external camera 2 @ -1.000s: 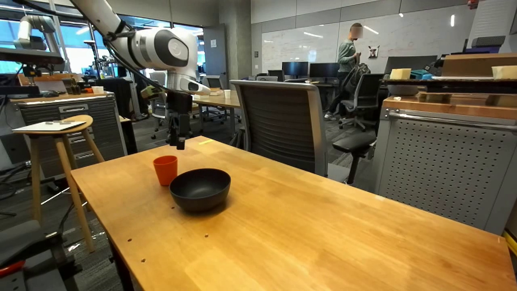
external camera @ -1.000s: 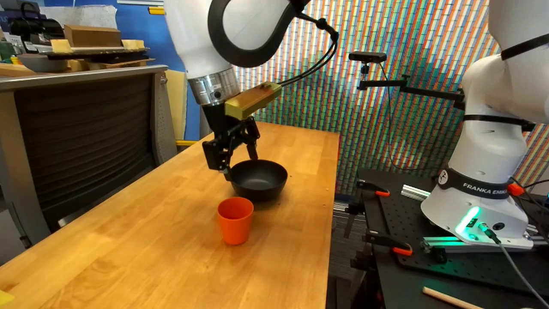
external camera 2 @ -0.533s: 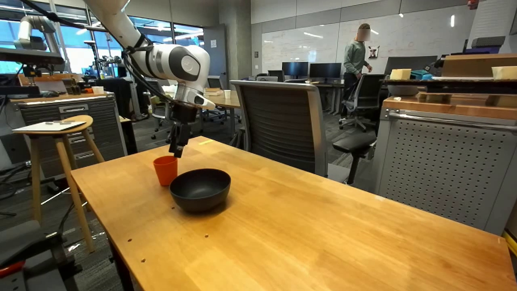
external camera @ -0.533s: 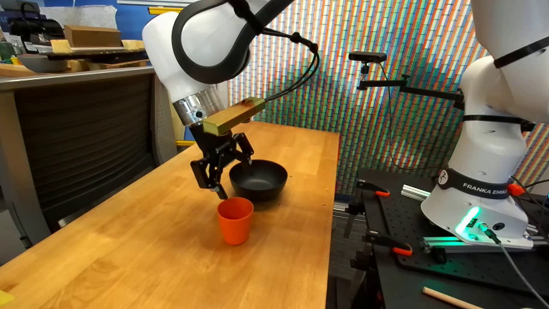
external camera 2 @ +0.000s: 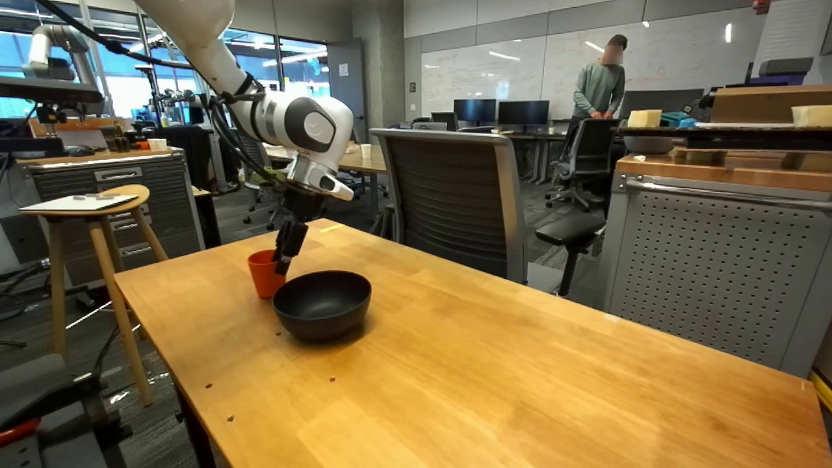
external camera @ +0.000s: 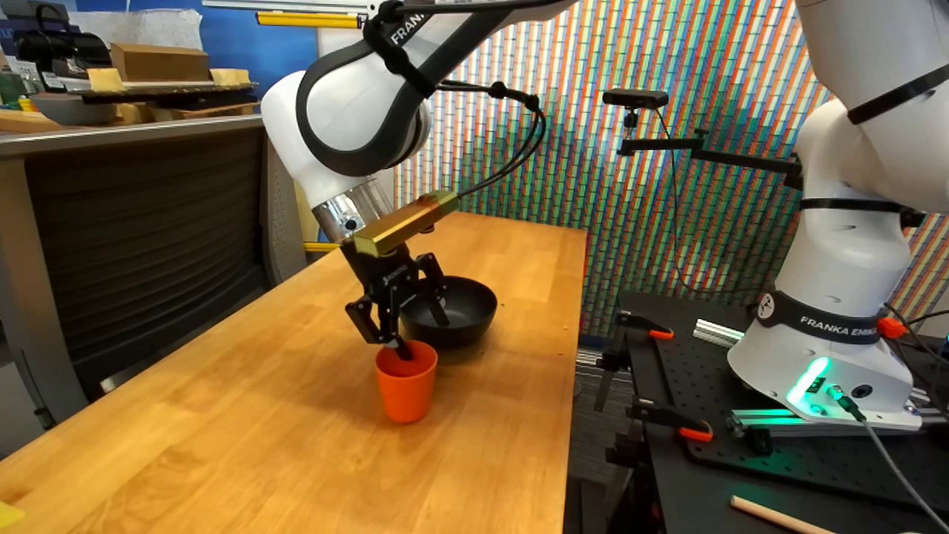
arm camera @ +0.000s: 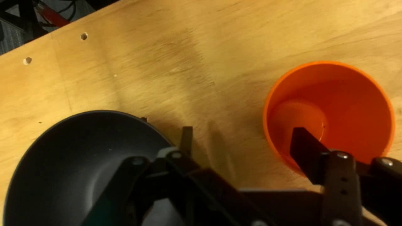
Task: Place the orange cup in the black bowl
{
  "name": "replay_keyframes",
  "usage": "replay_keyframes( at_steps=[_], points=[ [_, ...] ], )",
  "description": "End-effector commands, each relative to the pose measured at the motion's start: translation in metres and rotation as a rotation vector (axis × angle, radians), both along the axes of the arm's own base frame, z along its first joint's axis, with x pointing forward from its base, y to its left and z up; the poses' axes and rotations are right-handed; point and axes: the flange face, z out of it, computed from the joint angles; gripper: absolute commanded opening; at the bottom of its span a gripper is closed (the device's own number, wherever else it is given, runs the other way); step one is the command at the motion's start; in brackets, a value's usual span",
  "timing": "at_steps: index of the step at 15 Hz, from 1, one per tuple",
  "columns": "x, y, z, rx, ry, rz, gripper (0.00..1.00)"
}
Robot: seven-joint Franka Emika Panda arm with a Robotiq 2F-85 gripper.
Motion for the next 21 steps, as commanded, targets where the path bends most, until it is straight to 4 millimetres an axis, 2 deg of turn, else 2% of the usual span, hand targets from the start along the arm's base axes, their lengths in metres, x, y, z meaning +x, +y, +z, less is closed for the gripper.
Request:
replay_keyframes(
  at_steps=[1, 7, 8, 11, 13, 15, 18, 19, 21],
  points=[
    [0.008, 0.006, -0.002, 0.033, 0.017, -0.010, 0.49],
    [0.010, 0.006, 0.002, 0.076, 0.016, -0.033, 0.04],
    [0.010, 0.006, 0.002, 0.087, 0.016, -0.034, 0.00],
    [0.010, 0.004, 0.018, 0.146, -0.008, -0.040, 0.02],
    [0.008, -0.008, 0.047, 0.114, -0.058, -0.062, 0.01],
    [0.007, -0.030, 0.089, 0.059, -0.127, -0.099, 0.02],
    [0.001, -0.065, 0.139, -0.018, -0.196, -0.173, 0.02],
    [-0.003, -0.076, 0.152, -0.043, -0.211, -0.199, 0.02],
    [-0.014, -0.093, 0.159, -0.071, -0.211, -0.257, 0.02]
  ],
)
